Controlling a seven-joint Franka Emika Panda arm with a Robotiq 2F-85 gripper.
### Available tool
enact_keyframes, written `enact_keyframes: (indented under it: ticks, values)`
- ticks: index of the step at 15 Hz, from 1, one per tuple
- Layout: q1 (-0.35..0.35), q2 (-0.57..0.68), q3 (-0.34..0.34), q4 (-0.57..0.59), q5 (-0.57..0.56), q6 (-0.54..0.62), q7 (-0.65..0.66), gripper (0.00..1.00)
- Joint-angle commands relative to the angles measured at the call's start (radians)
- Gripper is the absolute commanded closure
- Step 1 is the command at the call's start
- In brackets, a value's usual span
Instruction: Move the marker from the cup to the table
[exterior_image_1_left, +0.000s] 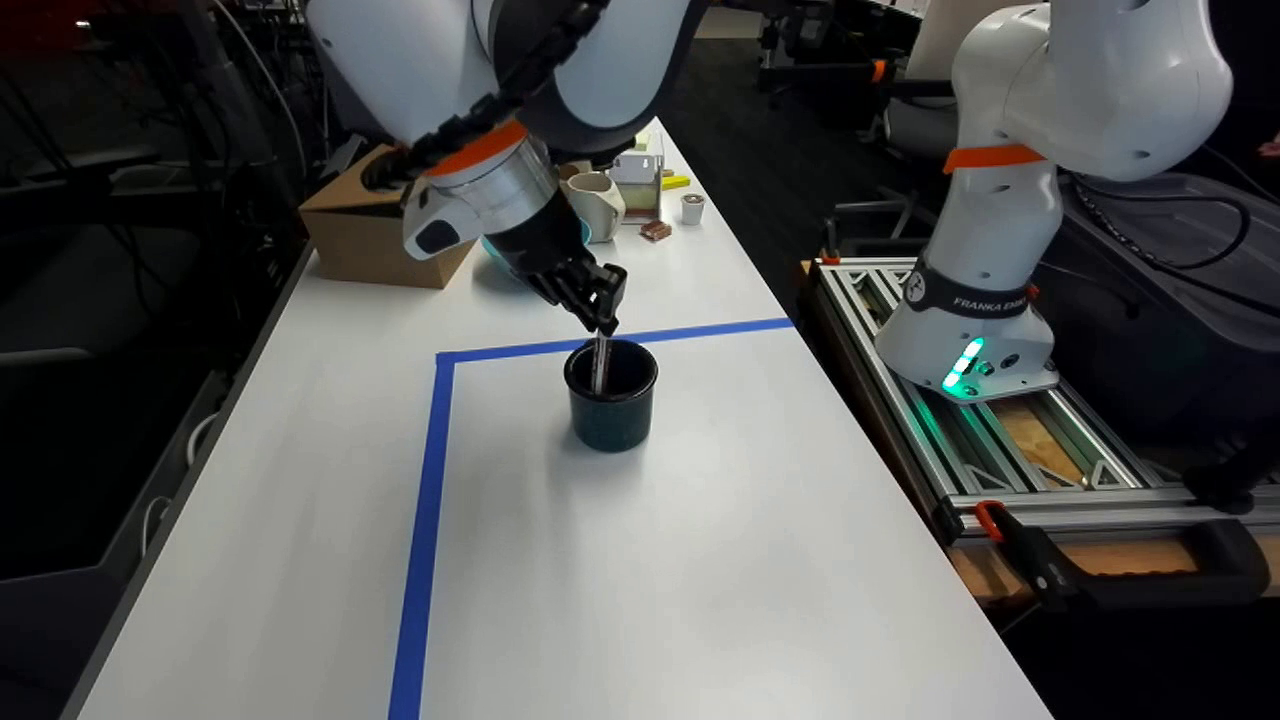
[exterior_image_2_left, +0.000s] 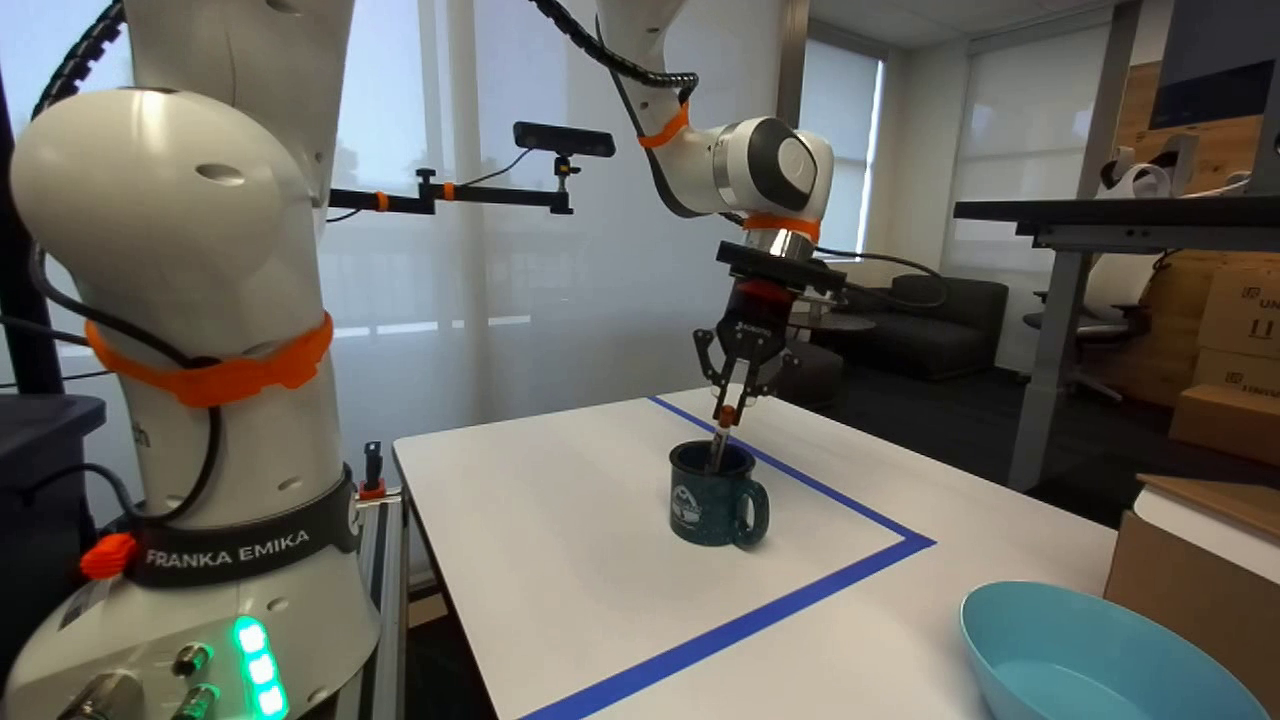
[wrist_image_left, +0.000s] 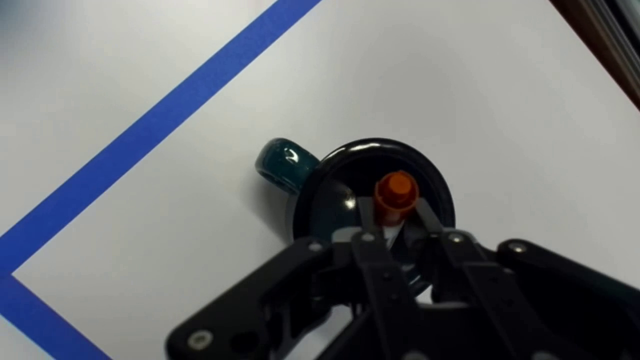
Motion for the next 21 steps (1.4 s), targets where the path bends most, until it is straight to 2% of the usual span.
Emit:
enact_keyframes:
  ticks: [1, 8, 11, 15, 21]
  values:
    - [0.003, -0.133, -0.004, -0.083, 0.014, 0.026, -0.001, 0.95]
    - [0.012, -0.328, -0.028, -0.182, 0.035, 0.049, -0.007, 0.95]
    - [0.000, -0.402, -0.062, -0.247, -0.004, 0.066, 0.039, 0.95]
    - [-0.039, -0.443, -0.133, -0.343, -0.105, 0.176, 0.095, 0.95]
    - [-0.121, -0.386, -0.222, -0.398, -0.322, 0.386, 0.151, 0.95]
